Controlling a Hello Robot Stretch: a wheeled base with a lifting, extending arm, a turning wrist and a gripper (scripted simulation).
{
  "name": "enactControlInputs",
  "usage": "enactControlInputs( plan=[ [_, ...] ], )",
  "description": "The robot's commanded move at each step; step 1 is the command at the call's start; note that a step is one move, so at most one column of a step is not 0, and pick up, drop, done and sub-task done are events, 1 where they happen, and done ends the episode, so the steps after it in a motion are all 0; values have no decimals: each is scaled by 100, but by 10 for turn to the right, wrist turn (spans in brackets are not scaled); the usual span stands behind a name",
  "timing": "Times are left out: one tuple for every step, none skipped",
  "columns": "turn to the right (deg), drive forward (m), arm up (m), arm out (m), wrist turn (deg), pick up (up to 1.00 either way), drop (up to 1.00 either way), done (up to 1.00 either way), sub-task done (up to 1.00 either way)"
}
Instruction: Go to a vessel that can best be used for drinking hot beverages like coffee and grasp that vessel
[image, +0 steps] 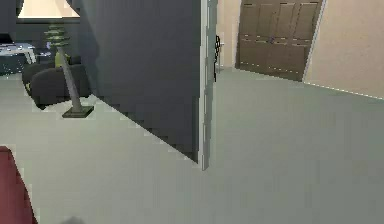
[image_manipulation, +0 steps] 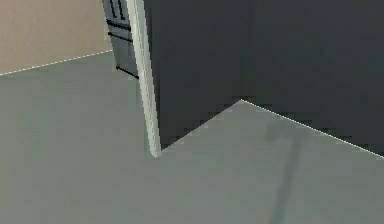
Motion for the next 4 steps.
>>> enactControlInputs(
  plan=[
    [240, 0, 0, 0, 0, 0, 0, 0, 0],
    [0, 100, 0, 0, 0, 0, 0, 0, 0],
    [60, 0, 0, 0, 0, 0, 0, 0, 0],
    [0, 40, 0, 0, 0, 0, 0, 0, 0]
  ],
)
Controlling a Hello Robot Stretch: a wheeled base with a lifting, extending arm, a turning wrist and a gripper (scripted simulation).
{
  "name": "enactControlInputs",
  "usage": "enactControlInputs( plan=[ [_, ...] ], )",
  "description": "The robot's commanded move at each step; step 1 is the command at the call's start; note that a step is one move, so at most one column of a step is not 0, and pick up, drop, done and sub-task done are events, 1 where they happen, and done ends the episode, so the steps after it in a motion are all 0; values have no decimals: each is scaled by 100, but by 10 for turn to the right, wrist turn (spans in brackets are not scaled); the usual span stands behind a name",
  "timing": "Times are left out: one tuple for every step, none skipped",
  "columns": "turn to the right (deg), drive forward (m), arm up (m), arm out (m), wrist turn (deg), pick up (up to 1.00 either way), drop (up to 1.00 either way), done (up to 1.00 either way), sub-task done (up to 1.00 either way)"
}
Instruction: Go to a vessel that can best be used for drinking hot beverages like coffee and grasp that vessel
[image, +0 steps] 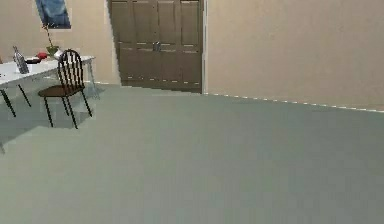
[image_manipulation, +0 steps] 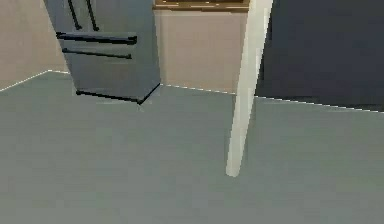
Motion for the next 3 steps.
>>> enactControlInputs(
  plan=[
    [-210, 0, 0, 0, 0, 0, 0, 0, 0],
    [0, 20, 0, 0, 0, 0, 0, 0, 0],
    [-60, 0, 0, 0, 0, 0, 0, 0, 0]
  ],
)
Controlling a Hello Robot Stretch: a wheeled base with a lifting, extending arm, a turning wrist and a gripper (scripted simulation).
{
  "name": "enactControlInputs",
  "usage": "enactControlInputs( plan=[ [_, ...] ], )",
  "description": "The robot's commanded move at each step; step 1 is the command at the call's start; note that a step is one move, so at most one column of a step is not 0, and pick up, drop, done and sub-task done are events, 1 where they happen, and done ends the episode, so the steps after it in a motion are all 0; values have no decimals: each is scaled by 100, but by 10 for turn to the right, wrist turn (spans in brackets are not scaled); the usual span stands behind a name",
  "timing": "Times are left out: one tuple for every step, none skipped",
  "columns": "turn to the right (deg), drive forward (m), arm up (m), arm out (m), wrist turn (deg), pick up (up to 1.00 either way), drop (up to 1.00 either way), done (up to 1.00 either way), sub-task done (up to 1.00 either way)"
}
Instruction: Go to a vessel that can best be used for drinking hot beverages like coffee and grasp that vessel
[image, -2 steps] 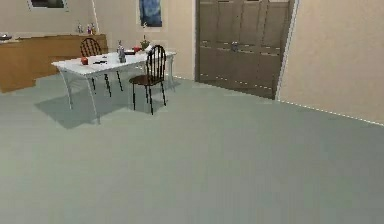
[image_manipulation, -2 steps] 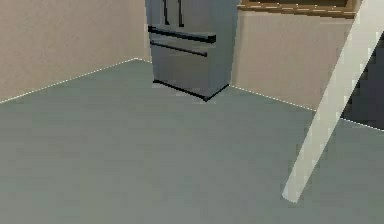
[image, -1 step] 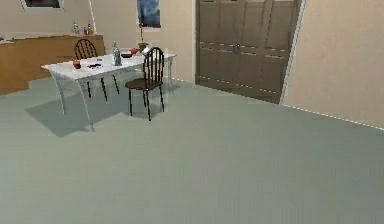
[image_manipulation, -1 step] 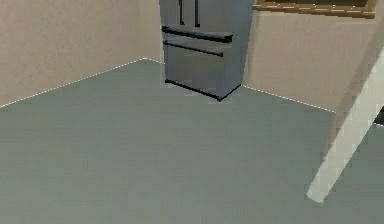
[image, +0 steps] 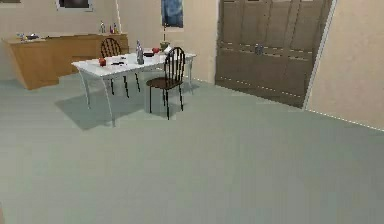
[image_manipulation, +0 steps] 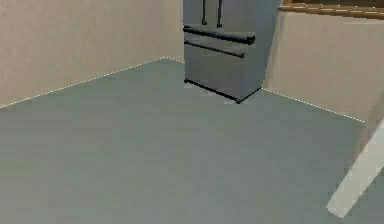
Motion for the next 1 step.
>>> enactControlInputs(
  plan=[
    [0, 40, 0, 0, 0, 0, 0, 0, 0]
  ],
)
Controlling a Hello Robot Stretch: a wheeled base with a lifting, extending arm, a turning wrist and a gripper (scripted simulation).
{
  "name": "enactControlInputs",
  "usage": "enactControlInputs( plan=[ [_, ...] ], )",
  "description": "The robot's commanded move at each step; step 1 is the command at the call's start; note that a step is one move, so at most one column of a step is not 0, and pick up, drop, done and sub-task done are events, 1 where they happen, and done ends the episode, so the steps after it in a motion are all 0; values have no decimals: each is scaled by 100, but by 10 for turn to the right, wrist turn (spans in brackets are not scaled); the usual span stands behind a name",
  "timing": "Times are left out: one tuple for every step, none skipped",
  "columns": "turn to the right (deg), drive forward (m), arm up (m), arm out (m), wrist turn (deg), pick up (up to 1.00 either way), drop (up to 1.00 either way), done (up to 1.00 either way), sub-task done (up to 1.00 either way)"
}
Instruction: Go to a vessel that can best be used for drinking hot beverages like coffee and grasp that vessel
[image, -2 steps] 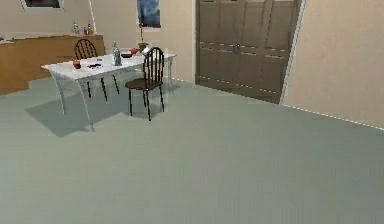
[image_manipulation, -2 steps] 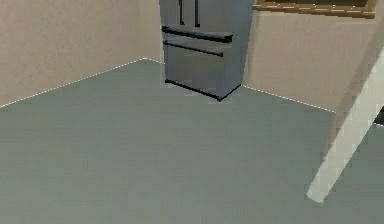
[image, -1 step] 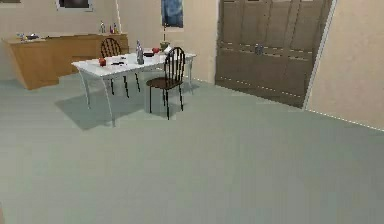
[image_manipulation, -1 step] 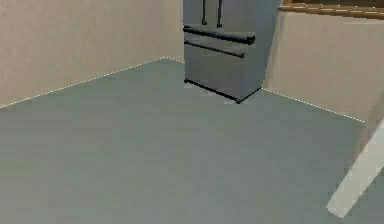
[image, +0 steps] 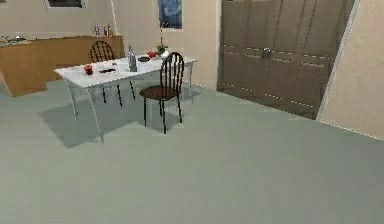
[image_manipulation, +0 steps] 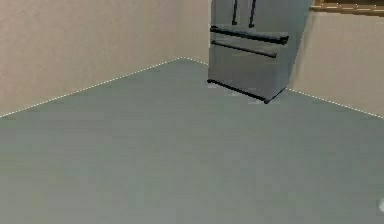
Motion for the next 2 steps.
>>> enactControlInputs(
  plan=[
    [-450, 0, 0, 0, 0, 0, 0, 0, 0],
    [-390, 0, 0, 0, 0, 0, 0, 0, 0]
  ],
)
